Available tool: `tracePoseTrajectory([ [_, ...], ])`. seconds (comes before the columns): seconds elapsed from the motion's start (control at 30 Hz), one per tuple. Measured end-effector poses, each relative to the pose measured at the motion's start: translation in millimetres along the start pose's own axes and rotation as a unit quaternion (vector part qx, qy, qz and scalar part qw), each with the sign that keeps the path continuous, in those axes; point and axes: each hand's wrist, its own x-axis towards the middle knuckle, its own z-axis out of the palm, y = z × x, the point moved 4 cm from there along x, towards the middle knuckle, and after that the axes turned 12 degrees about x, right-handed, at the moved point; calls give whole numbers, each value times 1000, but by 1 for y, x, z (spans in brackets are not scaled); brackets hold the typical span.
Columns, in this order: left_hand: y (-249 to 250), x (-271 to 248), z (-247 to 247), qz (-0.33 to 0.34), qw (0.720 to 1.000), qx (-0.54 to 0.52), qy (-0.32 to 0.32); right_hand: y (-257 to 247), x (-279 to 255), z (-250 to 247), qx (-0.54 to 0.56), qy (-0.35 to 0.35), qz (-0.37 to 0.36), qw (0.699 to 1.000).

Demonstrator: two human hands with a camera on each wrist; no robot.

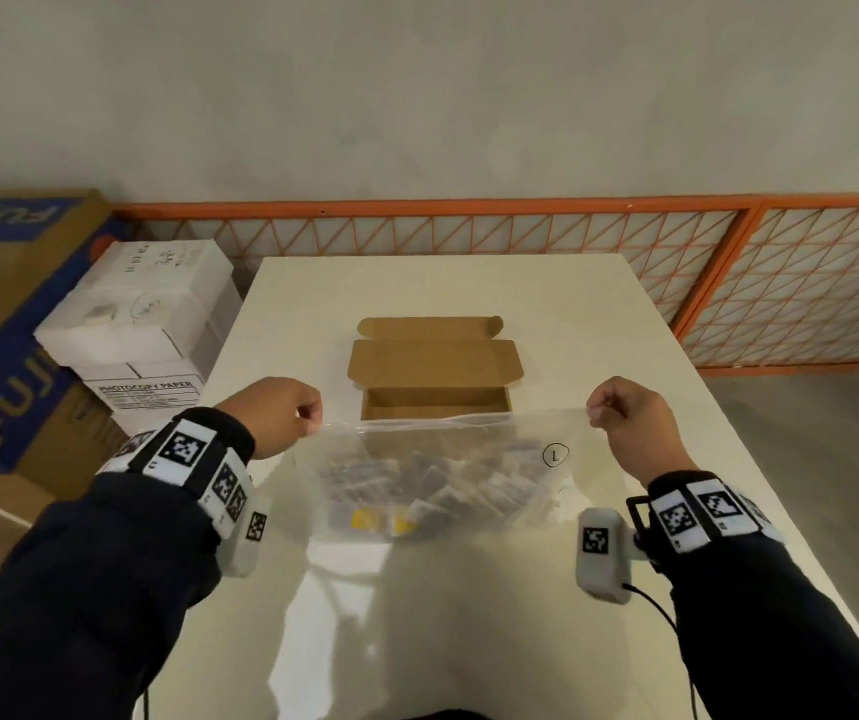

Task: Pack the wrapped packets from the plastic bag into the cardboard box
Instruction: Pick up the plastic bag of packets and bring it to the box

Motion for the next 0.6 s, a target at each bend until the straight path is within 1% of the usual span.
tracePoseTrajectory([
  [0.1,-18,-11,0,-29,1000,3,8,-1,-1,-7,2,15,3,1000],
  [0.2,-22,-14,3,-39,999,-16,26,-3,-7,-7,-4,8,19,1000],
  [0.33,-18,-8,12,-38,994,-87,50,-2,-11,1,7,-9,83,997],
  [0.4,-13,-6,17,-33,992,-114,46,-4,-12,5,2,-5,108,994],
  [0.5,-8,-2,27,-28,989,-140,33,-11,-11,12,-46,6,128,991],
  [0.6,0,3,30,-29,991,-133,3,-19,-11,17,-152,-3,125,980],
])
